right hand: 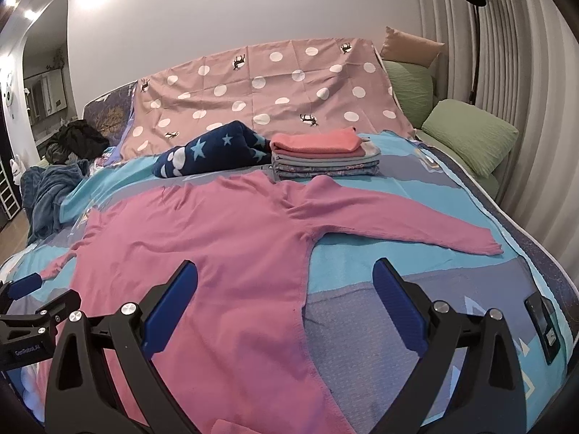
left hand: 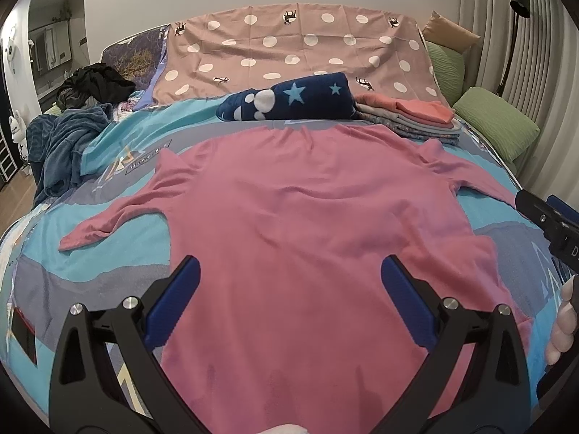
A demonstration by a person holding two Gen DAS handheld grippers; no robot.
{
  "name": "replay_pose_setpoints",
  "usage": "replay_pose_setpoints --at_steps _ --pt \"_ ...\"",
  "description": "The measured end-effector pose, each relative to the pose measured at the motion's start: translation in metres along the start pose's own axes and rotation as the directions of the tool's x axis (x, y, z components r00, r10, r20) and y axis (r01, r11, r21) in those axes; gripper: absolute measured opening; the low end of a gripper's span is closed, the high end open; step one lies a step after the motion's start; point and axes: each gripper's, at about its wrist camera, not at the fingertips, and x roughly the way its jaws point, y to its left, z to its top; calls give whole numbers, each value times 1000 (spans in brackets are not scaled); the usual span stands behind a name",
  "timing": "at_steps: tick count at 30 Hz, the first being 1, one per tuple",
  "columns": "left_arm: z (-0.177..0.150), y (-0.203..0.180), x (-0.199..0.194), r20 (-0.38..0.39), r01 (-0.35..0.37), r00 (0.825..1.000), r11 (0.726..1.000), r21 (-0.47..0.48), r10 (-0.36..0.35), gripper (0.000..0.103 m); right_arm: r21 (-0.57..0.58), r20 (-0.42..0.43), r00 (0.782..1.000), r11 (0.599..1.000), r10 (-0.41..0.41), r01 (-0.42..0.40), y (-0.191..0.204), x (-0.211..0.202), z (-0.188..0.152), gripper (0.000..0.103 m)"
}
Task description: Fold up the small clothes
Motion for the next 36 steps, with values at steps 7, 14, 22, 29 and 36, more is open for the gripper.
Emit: replay_pose_setpoints --at_steps 7,14,22,29,36 --pt "-3 7 7 -13 8 1000 1000 -18 -8 101 -6 -16 1000 1000 -5 5 4 4 -1 98" --pt "-5 16 13 -18 9 1000 999 -30 -9 101 -20 -40 999 1000 -3 2 10 10 0 98" --pt "-8 32 18 -12 27 1000 997 -77 -28 101 -40 -68 998 999 -5 3 19 17 1 98" --pt "-10 49 27 -23 18 1000 994 -107 -21 101 -70 -91 996 998 -5 -1 31 26 3 98" --pt "-9 80 38 -24 74 996 980 -187 -80 101 -91 -117 993 996 -18 7 39 39 8 98"
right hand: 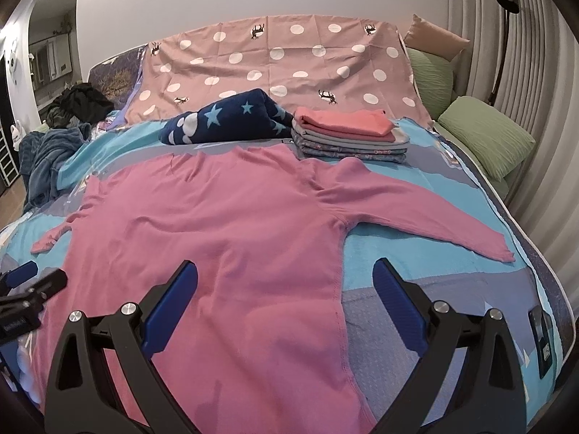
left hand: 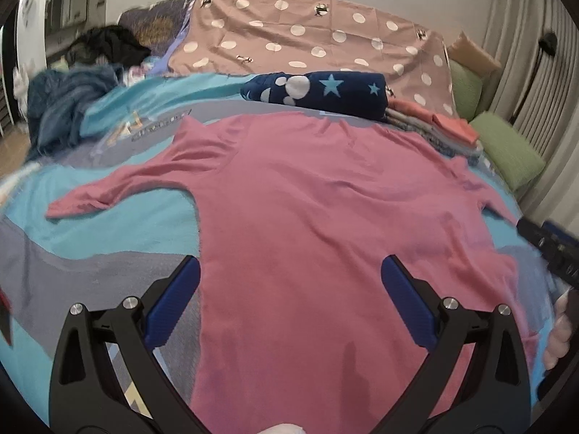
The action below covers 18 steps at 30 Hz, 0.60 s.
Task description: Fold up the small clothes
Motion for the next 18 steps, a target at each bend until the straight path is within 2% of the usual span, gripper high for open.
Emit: replay_pose_setpoints --at_steps 3,4,6,8,9,11,12,14,16,18 --pt "7 36 9 -17 29 999 994 -106 -31 101 -2 -15 1000 1000 -10 10 1 7 2 98" --pt "11 60 14 -26 20 999 986 -167 -25 100 -6 -21 1000 1000 -17 16 1 9 3 98" --pt "16 100 24 -49 -7 999 966 -259 -6 93 -13 -30 999 1000 -26 26 1 14 4 98" --pt "19 142 33 -70 -13 997 935 -354 -13 77 -16 -39 999 999 -36 36 1 19 5 98" --pt "20 166 38 -84 -21 996 910 -413 -15 72 -16 -42 998 999 -40 39 1 22 5 98" --pt "18 223 52 -115 -52 993 839 -542 -13 60 -14 -50 998 999 -47 47 1 27 7 98" --pt "16 256 60 -133 -85 991 787 -611 3 59 -14 -54 997 999 -50 49 1 29 8 98" --pt "15 300 70 -143 -120 989 713 -690 28 59 -19 -62 996 998 -57 55 4 35 10 98" --pt "16 335 79 -146 -153 987 653 -742 66 59 -27 -67 996 998 -65 63 6 39 12 98" --pt "17 364 89 -136 -153 988 593 -791 75 59 -35 -73 995 997 -74 71 9 43 14 98"
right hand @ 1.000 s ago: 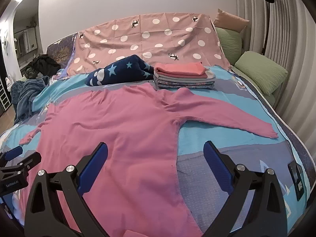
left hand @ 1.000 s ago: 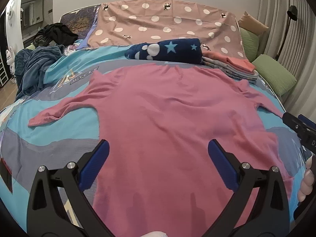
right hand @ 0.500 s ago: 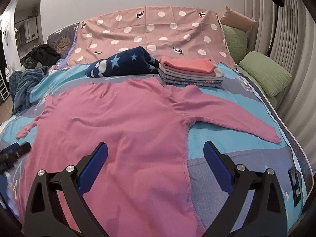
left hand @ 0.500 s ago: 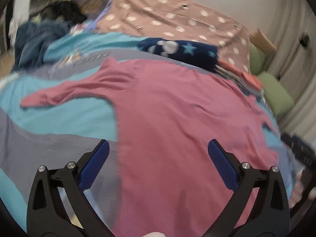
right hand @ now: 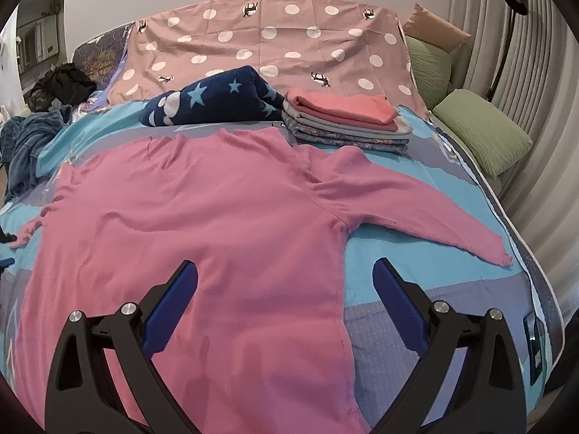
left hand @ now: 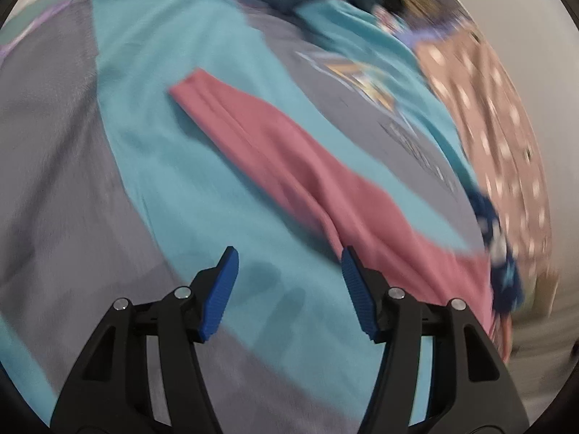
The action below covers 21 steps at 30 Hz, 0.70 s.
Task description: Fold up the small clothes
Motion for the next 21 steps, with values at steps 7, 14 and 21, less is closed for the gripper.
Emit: replay_pose_setpoints --at_steps 7,14,21 --pt "55 15 45 26 -53 998 982 -180 58 62 -30 -3 1000 999 -12 12 9 6 4 98" --pt "65 9 37 106 16 994 985 -172 3 5 -17 -10 999 999 -31 31 0 14 6 98" --pt "6 -144 -49 116 306 927 900 312 -355 5 33 -26 1000 999 10 -9 -4 22 10 98"
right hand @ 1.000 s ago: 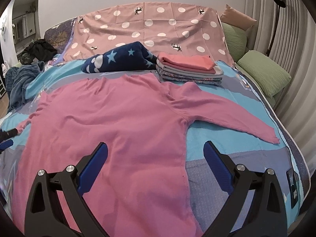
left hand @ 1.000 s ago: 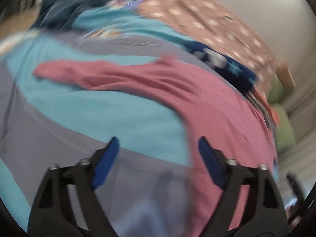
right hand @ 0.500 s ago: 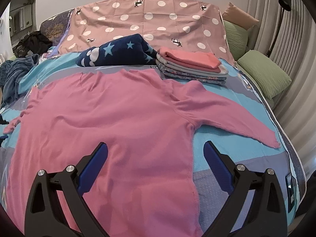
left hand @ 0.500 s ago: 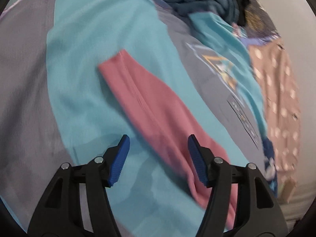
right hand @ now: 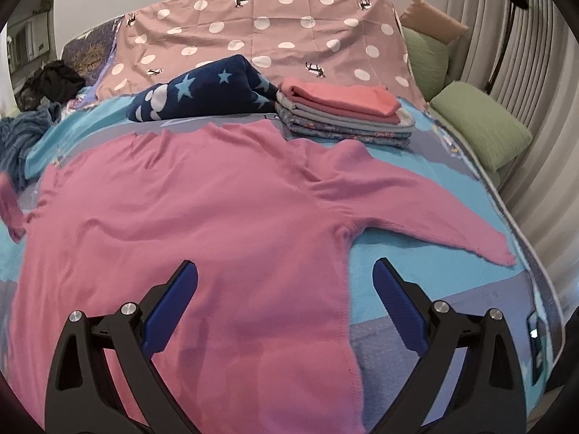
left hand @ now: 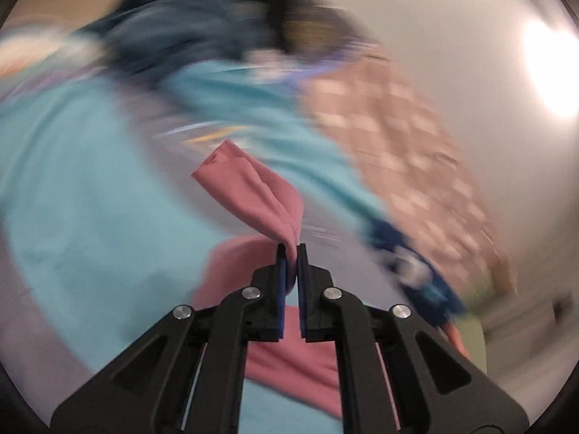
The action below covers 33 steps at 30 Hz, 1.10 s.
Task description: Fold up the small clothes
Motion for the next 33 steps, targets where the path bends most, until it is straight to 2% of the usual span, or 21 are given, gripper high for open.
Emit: replay_pose_setpoints --at_steps 2,4,5,6,8,9,11,15,16,17,18,20,21,22,24,26,27,28,30,31,33 --pt "-20 -75 -7 -34 124 992 977 173 -120 5 -6 10 1000 1000 8 -8 2 -2 -1 98" --pt "-49 -132 -7 -105 223 974 930 293 -200 5 -13 16 1000 1000 14 -13 1 -3 -2 98" --pt "-68 -156 -6 -152 276 960 899 339 -237 5 -11 16 1000 1000 15 -15 -1 -3 -2 98" --pt "-94 -185 1 -221 337 938 859 386 -268 5 -6 16 1000 1000 14 -14 -3 -3 -2 98" --pt "-130 -215 12 -316 402 906 809 429 -283 5 11 14 1000 1000 12 -12 -10 -2 -3 98" --pt "-150 -228 20 -362 425 890 787 447 -275 5 23 13 1000 1000 11 -11 -15 -2 -3 98" --pt "-197 -249 45 -452 446 865 746 494 -218 5 40 11 1000 999 8 -8 -23 -2 -3 98" --pt "-261 -255 78 -551 437 830 712 549 -85 6 75 11 1000 997 5 -6 -41 0 -2 98" --pt "-273 -254 82 -564 433 824 701 566 -53 9 84 9 1000 996 7 -8 -44 1 -1 98" --pt "-281 -251 84 -571 429 820 694 579 -31 19 96 7 1000 995 16 -17 -49 3 0 98" --pt "-284 -248 85 -570 426 821 690 585 -23 24 106 5 1000 994 30 -30 -52 4 1 98" --pt "-281 -243 70 -544 412 839 682 604 -25 48 123 -6 997 990 73 -72 -56 7 4 98" --pt "-276 -240 64 -516 395 856 676 622 -24 52 127 -12 995 987 97 -95 -56 8 5 98" --pt "-269 -235 54 -472 364 881 668 648 -22 55 129 -16 991 983 134 -131 -56 9 7 96" --pt "-254 -220 31 -379 284 925 665 691 -2 64 119 -21 972 966 234 -230 -52 12 13 88" --pt "-239 -204 20 -305 204 952 675 709 32 69 112 -36 942 938 335 -329 -46 17 18 81" --pt "-230 -189 13 -258 143 964 685 715 68 69 116 -51 917 915 395 -387 -43 23 22 77" --pt "-224 -180 8 -231 104 968 691 716 94 71 128 -77 895 895 439 -428 -40 30 24 75" --pt "-209 -151 1 -141 -23 974 695 718 177 72 157 -121 858 863 499 -480 -32 42 30 76" --pt "-202 -140 -3 -109 -71 971 694 717 212 74 161 -148 841 851 521 -499 -26 50 33 76" --pt "-188 -115 -6 -57 -169 955 692 702 290 74 141 -184 827 847 531 -513 -13 60 38 76"
